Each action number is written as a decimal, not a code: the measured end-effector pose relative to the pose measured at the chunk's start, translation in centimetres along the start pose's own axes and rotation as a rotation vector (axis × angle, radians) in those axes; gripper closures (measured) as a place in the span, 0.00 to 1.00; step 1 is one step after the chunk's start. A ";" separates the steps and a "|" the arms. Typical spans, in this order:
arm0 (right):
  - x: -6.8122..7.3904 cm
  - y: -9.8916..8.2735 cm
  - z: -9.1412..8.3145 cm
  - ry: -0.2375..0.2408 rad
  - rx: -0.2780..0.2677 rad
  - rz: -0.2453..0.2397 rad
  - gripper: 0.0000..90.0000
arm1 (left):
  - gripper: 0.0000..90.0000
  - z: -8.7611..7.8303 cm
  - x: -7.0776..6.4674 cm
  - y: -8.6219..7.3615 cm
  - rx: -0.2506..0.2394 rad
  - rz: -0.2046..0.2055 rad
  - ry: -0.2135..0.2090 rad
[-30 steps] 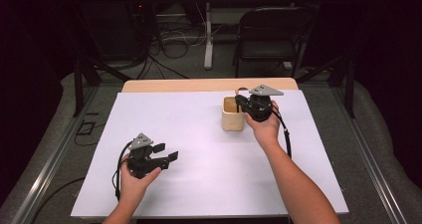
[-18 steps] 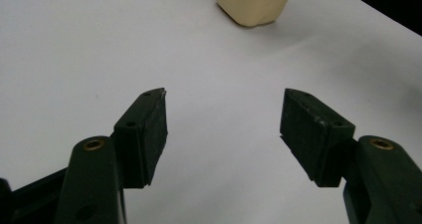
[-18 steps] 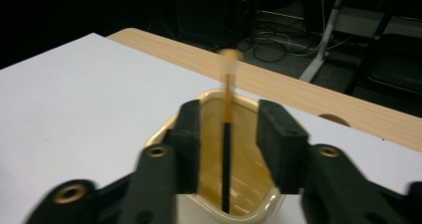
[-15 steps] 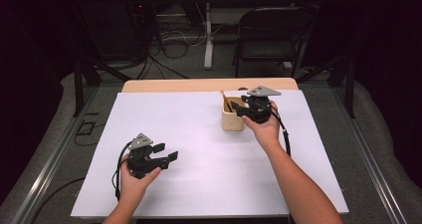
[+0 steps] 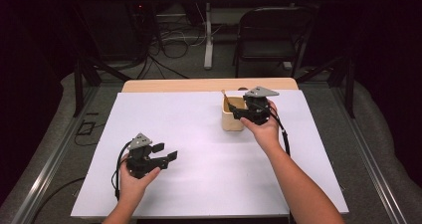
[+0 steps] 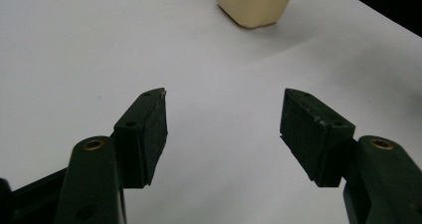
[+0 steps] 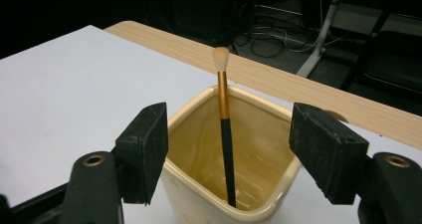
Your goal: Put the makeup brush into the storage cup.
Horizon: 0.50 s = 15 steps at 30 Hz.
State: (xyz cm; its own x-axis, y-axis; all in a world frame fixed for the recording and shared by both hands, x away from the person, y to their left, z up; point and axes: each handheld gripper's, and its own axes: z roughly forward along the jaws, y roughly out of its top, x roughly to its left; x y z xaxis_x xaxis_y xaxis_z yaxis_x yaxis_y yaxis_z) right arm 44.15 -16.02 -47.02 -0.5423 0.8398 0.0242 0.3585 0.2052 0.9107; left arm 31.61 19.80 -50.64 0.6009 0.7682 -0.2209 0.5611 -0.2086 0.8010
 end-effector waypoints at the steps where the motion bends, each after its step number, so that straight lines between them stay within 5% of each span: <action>1: 0.1 0.0 0.0 0.003 -0.002 -0.001 0.35 | 0.39 0.0 0.0 0.0 0.000 0.001 0.000; 15: 1.0 0.3 -0.6 0.037 0.000 -0.020 0.33 | 0.39 -0.2 0.1 0.0 -0.004 0.001 0.001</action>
State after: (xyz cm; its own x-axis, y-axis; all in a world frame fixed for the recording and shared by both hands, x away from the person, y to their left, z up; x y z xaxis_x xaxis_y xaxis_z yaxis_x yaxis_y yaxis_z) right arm 43.26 -15.46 -46.42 -0.5770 0.8165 0.0211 0.3473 0.2219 0.9111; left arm 31.58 20.00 -50.58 0.6010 0.7684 -0.2200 0.5583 -0.2066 0.8035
